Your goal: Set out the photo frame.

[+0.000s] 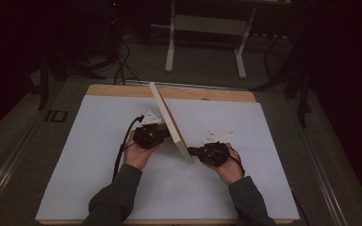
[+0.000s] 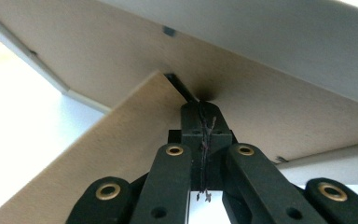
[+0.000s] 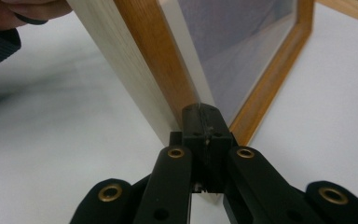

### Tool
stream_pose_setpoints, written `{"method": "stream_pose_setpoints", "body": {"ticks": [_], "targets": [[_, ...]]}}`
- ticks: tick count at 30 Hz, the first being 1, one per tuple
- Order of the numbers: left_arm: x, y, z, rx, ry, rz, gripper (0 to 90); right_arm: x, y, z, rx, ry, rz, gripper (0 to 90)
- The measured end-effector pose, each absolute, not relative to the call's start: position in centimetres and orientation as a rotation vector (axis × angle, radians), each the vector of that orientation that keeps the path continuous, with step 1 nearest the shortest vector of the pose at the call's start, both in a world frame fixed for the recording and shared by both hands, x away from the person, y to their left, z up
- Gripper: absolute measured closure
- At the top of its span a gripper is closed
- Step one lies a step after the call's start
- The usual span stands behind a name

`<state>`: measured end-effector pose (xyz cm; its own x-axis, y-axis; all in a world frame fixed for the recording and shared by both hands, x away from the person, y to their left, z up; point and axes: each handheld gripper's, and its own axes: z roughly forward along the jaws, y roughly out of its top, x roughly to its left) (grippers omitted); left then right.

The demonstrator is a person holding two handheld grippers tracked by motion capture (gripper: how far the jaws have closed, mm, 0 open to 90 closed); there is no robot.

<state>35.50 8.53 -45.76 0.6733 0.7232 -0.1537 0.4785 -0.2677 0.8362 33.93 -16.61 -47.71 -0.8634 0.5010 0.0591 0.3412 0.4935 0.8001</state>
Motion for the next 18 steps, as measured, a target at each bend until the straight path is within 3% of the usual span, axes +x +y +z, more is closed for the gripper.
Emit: {"method": "stream_pose_setpoints", "body": {"ticks": [18], "targets": [[34.4,8.6,-45.9,1.924,0.879,0.303,90.0,33.8,-15.8,-48.5,0.709,2.607,1.325,90.0]]}}
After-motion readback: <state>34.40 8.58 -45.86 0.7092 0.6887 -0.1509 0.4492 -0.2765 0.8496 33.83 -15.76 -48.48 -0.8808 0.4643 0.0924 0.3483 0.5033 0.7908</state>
